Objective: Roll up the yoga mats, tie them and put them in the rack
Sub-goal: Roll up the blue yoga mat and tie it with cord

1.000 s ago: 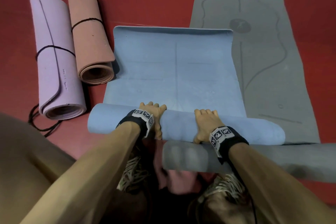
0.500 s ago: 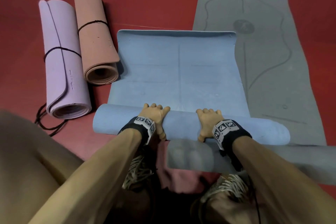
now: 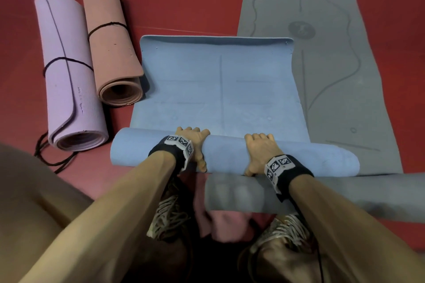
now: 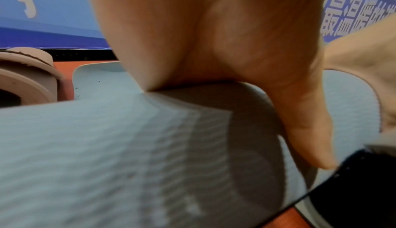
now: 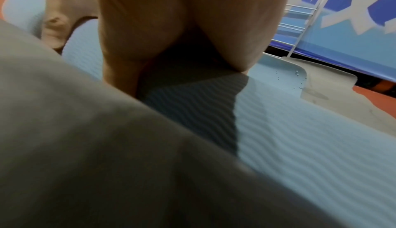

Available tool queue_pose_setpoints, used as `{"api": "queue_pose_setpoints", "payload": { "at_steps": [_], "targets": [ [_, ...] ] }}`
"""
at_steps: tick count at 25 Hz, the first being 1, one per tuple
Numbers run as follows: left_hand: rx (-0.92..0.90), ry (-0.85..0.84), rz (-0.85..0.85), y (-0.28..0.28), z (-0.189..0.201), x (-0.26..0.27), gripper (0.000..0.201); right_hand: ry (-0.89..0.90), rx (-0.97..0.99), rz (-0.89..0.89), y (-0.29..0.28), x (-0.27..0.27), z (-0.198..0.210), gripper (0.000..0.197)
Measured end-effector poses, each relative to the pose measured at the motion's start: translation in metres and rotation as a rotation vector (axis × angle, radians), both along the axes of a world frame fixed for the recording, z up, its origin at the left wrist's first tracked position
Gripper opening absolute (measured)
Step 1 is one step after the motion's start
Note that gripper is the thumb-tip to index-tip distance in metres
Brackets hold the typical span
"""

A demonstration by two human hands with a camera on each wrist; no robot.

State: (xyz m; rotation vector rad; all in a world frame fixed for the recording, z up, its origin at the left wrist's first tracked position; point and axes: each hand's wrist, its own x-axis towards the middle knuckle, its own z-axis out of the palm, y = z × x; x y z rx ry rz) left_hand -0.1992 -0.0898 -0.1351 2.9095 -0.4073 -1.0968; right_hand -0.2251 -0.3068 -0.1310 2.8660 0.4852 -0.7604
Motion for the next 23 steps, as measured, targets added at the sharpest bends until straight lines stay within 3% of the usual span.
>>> {"api": "queue_pose_setpoints", "payload": {
  "at_steps": [5, 8, 11, 14, 18, 20, 23],
  "targets": [
    [0.006, -0.111, -0.099, 0.007, -0.004, -0.023, 0.123, 0.279, -0.036, -0.104, 0.001, 0.034, 0.008, 0.081],
    [0.028, -0.112, -0.102, 0.005, -0.006, -0.024, 0.117, 0.334, -0.056, -0.112, 0.003, 0.036, 0.007, 0.087],
    [0.059, -0.048, -0.097, -0.001, 0.001, -0.012, 0.101, 0.251, -0.027, -0.103, 0.0, 0.024, 0.0, 0.093],
    [0.178, 0.05, -0.033, -0.01, 0.002, 0.0, 0.099, 0.093, 0.003, -0.035, -0.001, 0.003, -0.002, 0.109],
    [0.077, 0.105, 0.018, -0.009, 0.006, 0.017, 0.072, -0.045, -0.024, -0.006, -0.001, -0.015, -0.006, 0.124],
    [0.068, 0.108, -0.007, -0.007, 0.006, 0.015, 0.074, -0.058, -0.025, -0.018, 0.002, -0.012, -0.007, 0.118],
    [0.026, 0.045, 0.0, -0.004, -0.001, 0.008, 0.084, -0.024, -0.043, -0.007, 0.005, 0.001, 0.001, 0.084]
  ]
}}
